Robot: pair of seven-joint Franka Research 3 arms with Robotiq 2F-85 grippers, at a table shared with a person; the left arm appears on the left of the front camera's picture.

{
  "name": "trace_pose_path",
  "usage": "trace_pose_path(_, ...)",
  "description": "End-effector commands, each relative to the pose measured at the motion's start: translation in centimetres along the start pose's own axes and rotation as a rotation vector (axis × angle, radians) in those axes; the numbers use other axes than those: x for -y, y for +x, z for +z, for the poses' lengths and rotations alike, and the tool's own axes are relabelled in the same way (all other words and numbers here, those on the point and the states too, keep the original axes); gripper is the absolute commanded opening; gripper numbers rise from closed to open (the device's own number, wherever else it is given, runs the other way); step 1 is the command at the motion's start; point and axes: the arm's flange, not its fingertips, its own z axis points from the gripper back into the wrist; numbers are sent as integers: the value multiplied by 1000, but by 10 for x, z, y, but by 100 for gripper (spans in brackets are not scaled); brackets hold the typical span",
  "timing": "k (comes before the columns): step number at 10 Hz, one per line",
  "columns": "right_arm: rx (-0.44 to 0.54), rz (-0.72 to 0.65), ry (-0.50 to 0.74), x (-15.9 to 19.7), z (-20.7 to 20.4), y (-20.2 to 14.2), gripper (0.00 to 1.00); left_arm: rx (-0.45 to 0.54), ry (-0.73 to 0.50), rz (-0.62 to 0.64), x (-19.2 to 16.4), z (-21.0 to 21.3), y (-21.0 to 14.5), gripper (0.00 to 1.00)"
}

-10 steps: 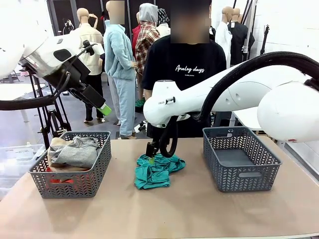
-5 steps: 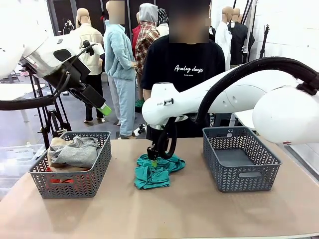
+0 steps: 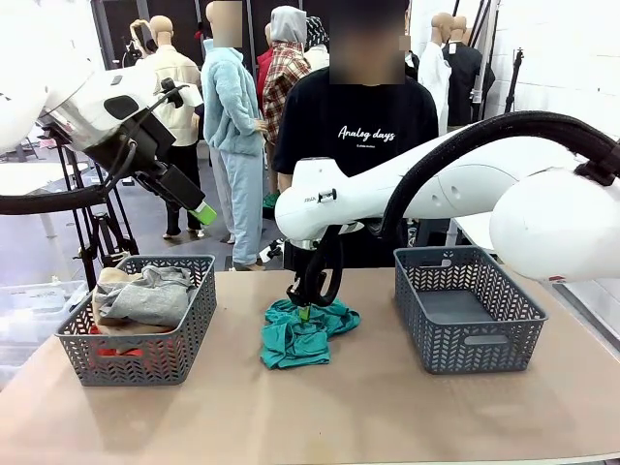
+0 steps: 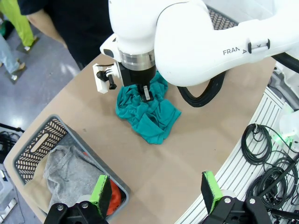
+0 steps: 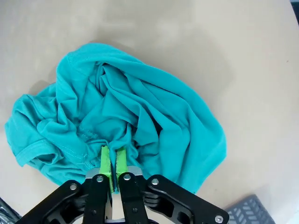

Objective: Sort the tops and bottoms.
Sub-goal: Lift clothes from the center of the table with your right hand.

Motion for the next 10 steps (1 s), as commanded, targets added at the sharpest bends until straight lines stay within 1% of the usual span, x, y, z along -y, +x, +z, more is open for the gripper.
trace_pose_path(1, 18, -20, 49, 2, -1, 2, 0, 3, 0, 7, -1, 1, -1, 100)
trace_pose_path(2, 47, -30, 55, 3, 1, -2, 0, 3, 0, 7, -1, 1, -1, 100)
trace_pose_path(3, 79, -75, 47, 7, 10, -14, 0, 3, 0, 7, -1, 1, -1, 100)
trace_pose_path(4, 137, -134, 30, 10, 28, -32, 0, 3, 0, 7, -1, 1, -1, 100)
trace_pose_path(6, 273, -234, -38, 5, 73, -75, 0, 3, 0, 7, -1, 1, -1, 100)
trace_pose_path(7, 338, -260, -83, -2, 99, -94, 0, 3, 0, 7, -1, 1, -1, 100)
trace_pose_path(10, 513, -320, -246, -36, 175, -142, 0, 3, 0, 7, -1, 1, -1, 100)
